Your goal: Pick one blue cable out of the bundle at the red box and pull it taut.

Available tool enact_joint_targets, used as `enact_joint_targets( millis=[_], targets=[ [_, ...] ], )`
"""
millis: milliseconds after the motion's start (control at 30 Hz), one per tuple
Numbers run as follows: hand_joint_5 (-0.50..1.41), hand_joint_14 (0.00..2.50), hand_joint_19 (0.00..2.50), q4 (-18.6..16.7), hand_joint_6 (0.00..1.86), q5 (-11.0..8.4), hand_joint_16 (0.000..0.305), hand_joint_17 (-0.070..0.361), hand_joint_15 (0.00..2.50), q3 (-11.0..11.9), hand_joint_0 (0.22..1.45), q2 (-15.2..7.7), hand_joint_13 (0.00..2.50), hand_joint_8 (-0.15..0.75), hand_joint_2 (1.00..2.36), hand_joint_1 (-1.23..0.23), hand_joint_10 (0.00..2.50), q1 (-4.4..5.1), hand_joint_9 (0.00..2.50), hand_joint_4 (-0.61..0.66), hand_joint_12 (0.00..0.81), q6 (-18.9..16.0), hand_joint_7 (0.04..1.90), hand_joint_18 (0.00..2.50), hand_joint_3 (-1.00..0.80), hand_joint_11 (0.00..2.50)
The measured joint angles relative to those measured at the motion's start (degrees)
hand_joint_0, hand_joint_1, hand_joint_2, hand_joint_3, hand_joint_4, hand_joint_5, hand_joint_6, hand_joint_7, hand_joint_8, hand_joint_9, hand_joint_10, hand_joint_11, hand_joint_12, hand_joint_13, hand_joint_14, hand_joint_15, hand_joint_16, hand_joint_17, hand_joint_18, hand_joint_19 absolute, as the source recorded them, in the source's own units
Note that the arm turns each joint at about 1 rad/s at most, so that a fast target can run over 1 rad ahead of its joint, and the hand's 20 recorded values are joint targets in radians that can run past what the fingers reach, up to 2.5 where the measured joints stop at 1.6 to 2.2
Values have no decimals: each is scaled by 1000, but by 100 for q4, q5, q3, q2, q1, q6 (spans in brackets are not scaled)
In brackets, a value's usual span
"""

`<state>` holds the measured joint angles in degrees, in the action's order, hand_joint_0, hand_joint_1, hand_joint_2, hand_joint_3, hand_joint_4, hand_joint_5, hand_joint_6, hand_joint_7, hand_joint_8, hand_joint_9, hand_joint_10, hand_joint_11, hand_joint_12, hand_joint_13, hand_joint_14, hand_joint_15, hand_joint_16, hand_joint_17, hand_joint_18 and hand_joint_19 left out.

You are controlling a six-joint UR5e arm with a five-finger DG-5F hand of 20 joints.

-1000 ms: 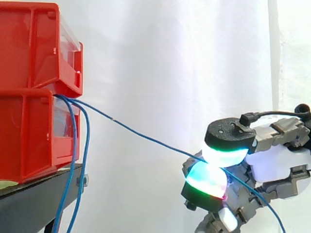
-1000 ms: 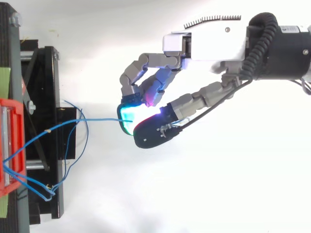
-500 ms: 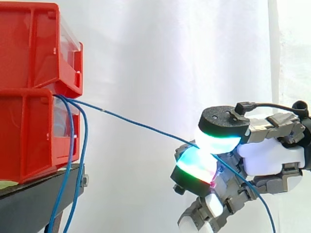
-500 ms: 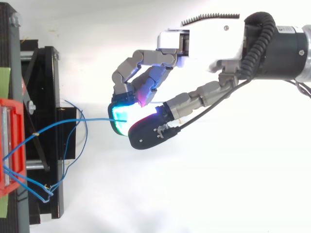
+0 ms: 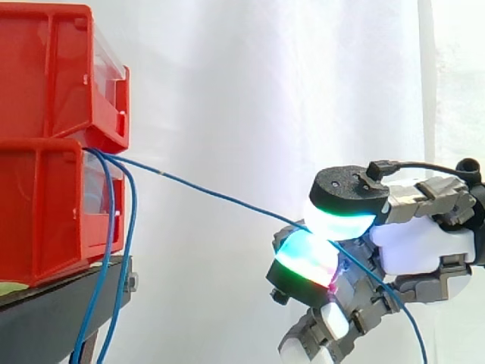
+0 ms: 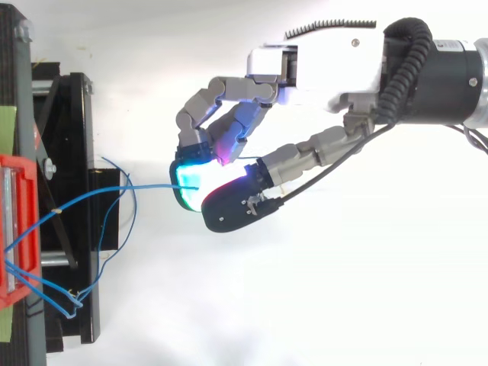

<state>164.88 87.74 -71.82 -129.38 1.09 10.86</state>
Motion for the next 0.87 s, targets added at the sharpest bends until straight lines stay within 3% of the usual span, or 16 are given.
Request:
enact_joint_targets(
  millis=[867],
  targets=[
    [-74,7,270,0,908,-3,72,162,277,1,610,0,645,519,1101,-878,6,-3,999,84,478,1,1213,580,-8,454]
  ],
)
